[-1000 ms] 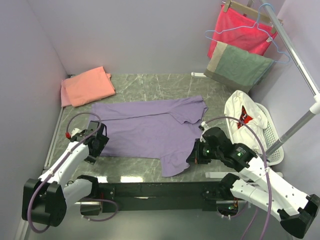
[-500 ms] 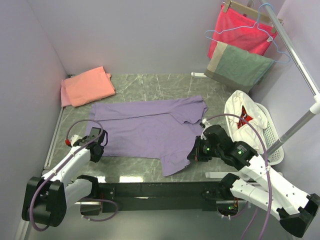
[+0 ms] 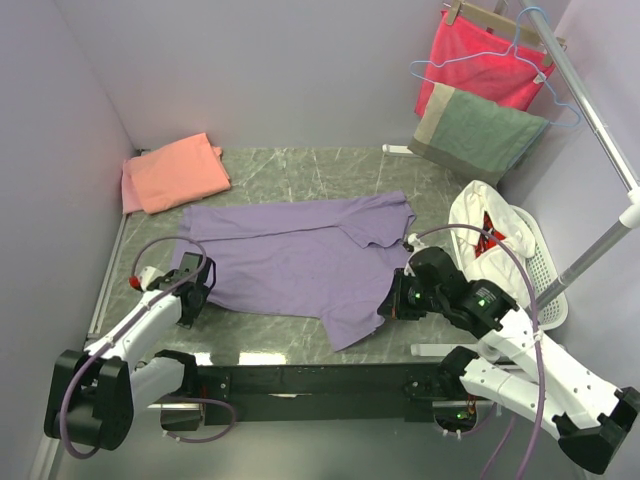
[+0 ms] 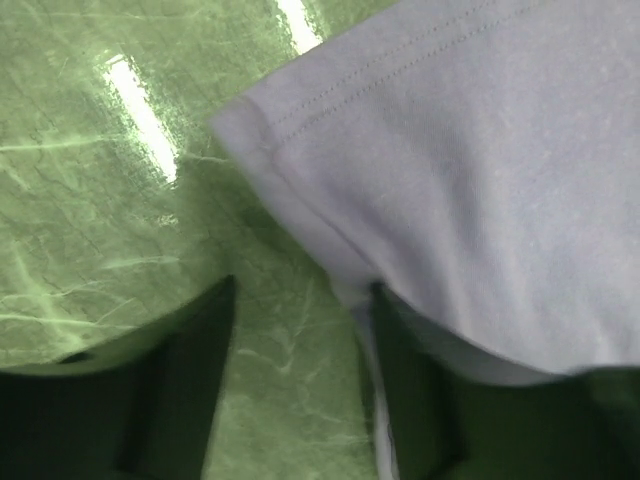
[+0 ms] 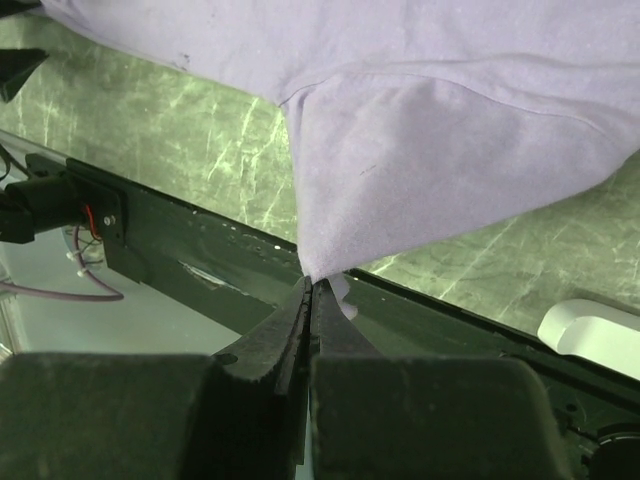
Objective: Fold and stack the t-shirts
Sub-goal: Grap the side of the flattened tshirt closest away from the robot with both arms
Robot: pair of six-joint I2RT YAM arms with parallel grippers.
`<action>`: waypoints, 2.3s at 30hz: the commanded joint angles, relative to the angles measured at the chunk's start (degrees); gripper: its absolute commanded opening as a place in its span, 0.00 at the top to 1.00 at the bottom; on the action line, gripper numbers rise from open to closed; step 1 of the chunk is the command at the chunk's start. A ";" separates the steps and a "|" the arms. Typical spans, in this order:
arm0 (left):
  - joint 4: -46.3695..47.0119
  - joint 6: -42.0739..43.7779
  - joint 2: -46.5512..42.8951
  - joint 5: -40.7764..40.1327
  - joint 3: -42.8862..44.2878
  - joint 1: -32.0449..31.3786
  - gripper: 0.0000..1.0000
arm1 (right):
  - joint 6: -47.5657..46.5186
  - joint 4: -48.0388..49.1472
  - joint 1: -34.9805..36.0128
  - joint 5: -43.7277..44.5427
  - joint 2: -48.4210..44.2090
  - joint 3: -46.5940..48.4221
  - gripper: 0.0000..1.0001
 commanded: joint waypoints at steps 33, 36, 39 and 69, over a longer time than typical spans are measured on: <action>1.05 -2.43 -6.09 -2.13 -1.01 -0.09 0.57 | -1.88 2.71 -0.56 -0.67 2.72 0.43 0.98; 1.49 -2.17 -9.27 -2.04 -2.24 -0.09 0.55 | -1.88 2.80 -0.56 -0.84 3.08 0.25 0.98; 1.49 -2.08 -10.50 -1.95 -2.94 -0.09 0.54 | -1.71 3.15 -0.56 -0.93 3.16 -0.10 0.98; 3.79 5.30 5.59 0.86 3.21 0.00 0.99 | -3.29 -0.35 -1.97 4.60 3.78 3.15 0.97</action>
